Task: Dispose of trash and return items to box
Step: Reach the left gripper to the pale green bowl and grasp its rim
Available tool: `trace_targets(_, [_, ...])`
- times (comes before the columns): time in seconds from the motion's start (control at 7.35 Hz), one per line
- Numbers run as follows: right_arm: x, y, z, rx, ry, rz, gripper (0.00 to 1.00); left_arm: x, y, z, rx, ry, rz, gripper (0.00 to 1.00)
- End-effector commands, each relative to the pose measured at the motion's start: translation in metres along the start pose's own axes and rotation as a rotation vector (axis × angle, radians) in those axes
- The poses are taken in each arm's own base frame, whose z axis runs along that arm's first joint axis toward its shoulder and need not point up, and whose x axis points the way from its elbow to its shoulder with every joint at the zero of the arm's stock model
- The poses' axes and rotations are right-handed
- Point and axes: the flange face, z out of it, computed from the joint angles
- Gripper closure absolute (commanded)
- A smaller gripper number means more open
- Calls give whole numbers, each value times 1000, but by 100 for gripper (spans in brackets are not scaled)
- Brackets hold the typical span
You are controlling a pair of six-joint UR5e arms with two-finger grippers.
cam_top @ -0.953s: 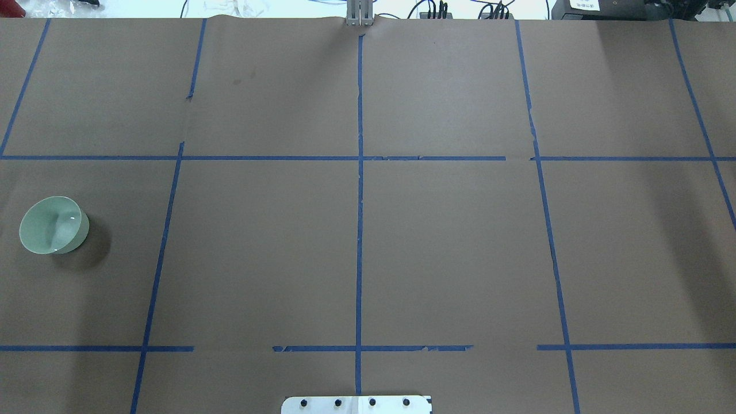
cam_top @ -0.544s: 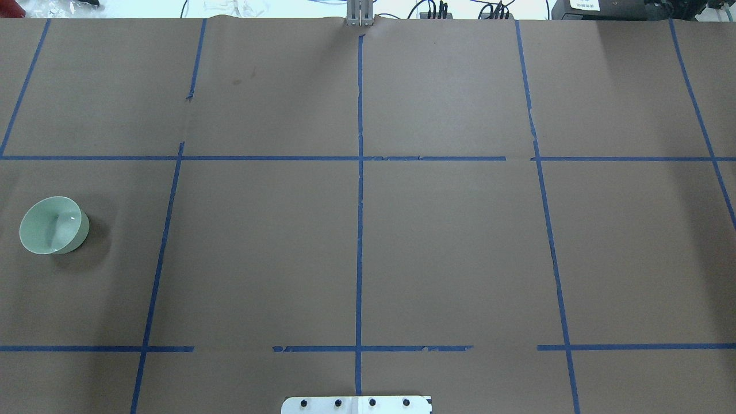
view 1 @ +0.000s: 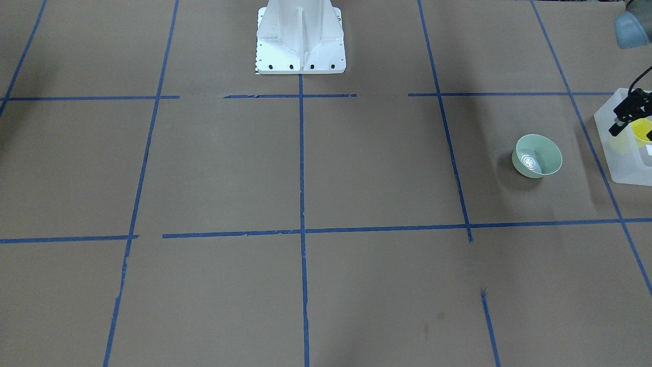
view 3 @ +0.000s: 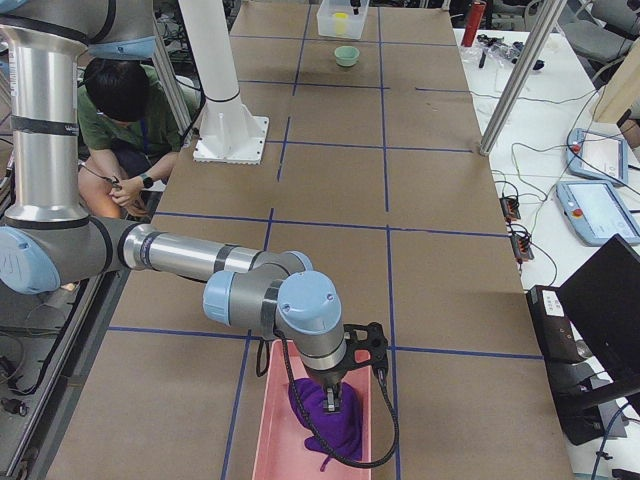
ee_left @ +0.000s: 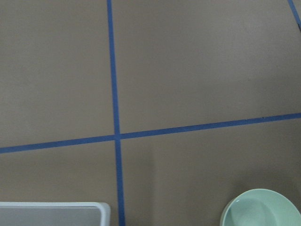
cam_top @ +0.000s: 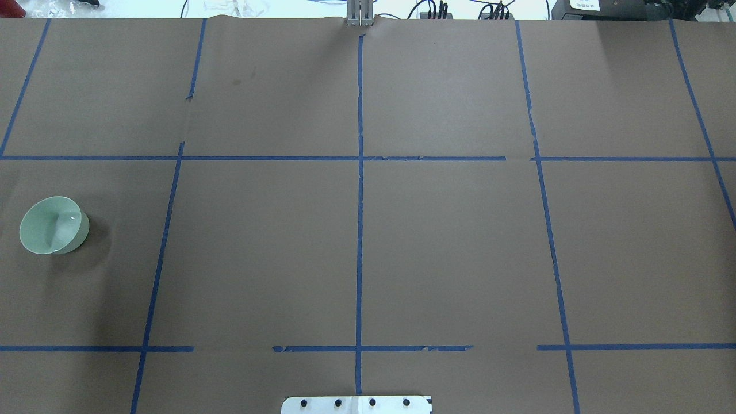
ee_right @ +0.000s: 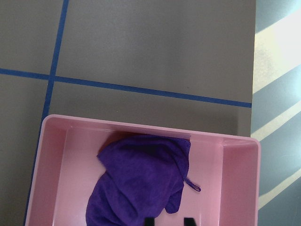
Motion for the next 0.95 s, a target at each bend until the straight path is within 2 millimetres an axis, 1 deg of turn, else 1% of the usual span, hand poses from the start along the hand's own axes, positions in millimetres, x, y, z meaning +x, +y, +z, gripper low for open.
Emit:
trace_targets(0.0, [-17,-9,-13,31,-75,141,0,14,35,45,-26,23,-58,2])
trace_targets(0.14, [-39,-16,-26,24,-85,149,0,4,53,75,-3,4,-67,3])
trace_targets(0.27, [-77,-26,-50,5,-89,169,0,12,70,101,-2,13,-99,6])
trace_targets(0.41, [-110,-31,-68,-8,-92,201,0,25,77,113,-13,17,-118,10])
trace_targets(0.54, [-124,-35,-68,-13,-102,209,0,27,78,115,-16,18,-116,13])
trace_targets(0.68, [-138,-40,-65,-19,-116,212,0,31,76,119,-18,20,-113,23])
trace_targets(0.82, [-150,-43,-66,-20,-129,201,0,35,73,120,-15,26,-112,51])
